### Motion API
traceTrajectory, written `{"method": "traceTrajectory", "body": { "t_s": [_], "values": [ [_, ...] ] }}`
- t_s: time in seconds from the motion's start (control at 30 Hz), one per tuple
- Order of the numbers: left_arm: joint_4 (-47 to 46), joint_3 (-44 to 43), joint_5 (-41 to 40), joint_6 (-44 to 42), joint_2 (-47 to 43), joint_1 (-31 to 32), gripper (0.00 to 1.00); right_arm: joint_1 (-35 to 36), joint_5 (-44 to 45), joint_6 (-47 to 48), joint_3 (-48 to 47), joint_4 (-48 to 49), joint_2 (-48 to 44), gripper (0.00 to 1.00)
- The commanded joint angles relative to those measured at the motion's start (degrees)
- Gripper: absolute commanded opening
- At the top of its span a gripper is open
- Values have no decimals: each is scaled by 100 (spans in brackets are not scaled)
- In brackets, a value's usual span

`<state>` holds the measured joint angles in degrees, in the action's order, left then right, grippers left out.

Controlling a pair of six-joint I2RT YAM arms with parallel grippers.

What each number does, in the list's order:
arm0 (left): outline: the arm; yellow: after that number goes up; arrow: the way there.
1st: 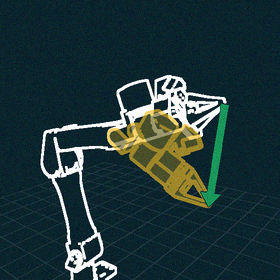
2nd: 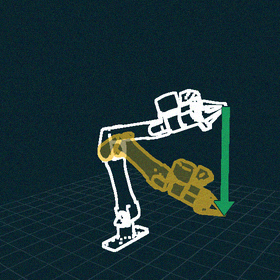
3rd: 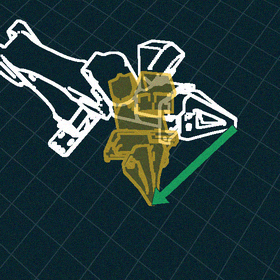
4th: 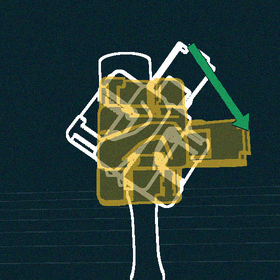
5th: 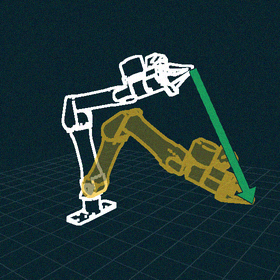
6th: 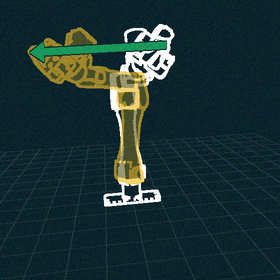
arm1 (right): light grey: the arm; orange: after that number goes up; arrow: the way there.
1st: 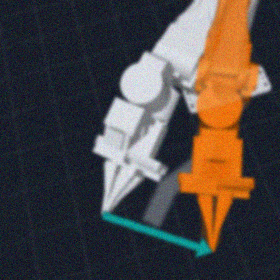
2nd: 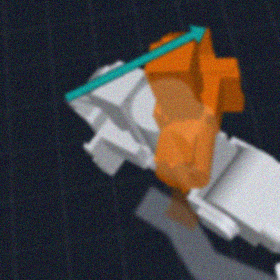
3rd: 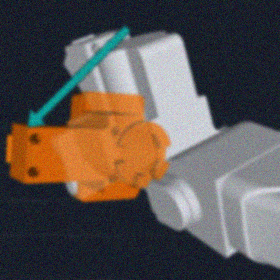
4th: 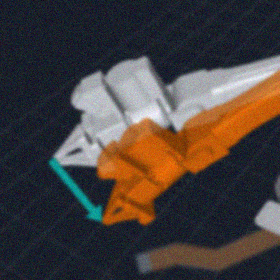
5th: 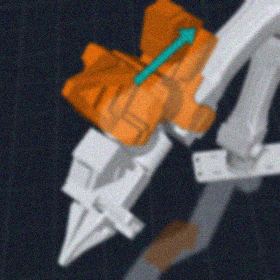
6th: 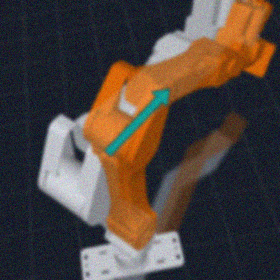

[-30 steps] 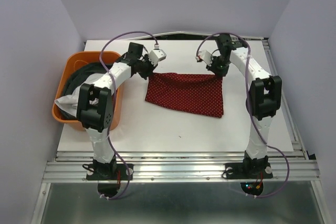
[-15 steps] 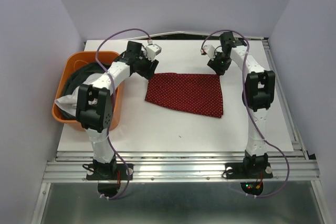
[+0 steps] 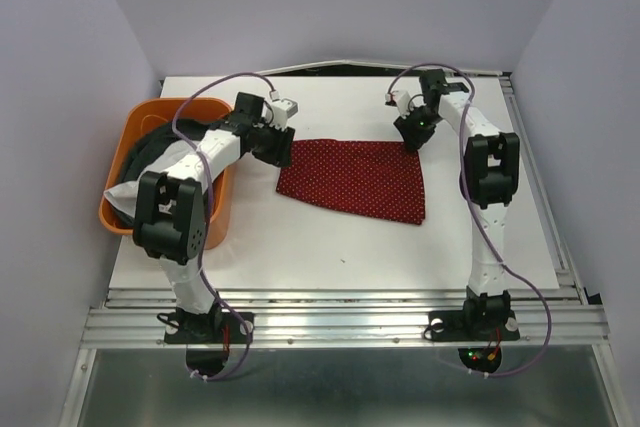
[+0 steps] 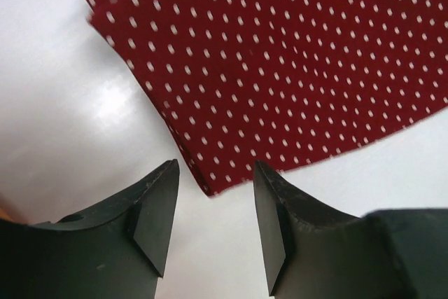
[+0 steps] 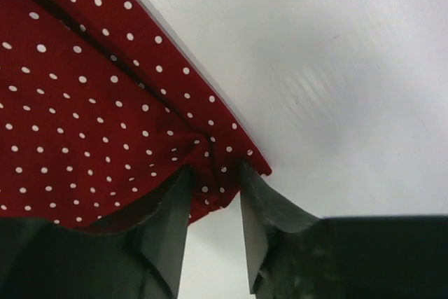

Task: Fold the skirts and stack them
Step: Fold the skirt

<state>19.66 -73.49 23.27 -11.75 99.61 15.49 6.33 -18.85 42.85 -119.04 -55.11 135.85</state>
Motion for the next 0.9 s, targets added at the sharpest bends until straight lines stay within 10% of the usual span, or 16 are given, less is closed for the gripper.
{"method": "traceTrajectory", "body": {
  "t_s": [0.0,0.17,0.5,0.87],
  "values": [
    [-244,-1358,-226,-669,593,-11,58,-70,-31,-523,-347,351,3,27],
    [-42,-3177,-419,-970,1876,16,54,-123,241,-1032,-172,1080,-234,1],
    [530,-3673,1390,-1830,2458,68,57,-123,374,-1077,-181,1354,-138,1],
    [855,-4120,1005,-2147,3178,121,58,-123,681,-1139,-137,1837,3,1]
  ]
}}
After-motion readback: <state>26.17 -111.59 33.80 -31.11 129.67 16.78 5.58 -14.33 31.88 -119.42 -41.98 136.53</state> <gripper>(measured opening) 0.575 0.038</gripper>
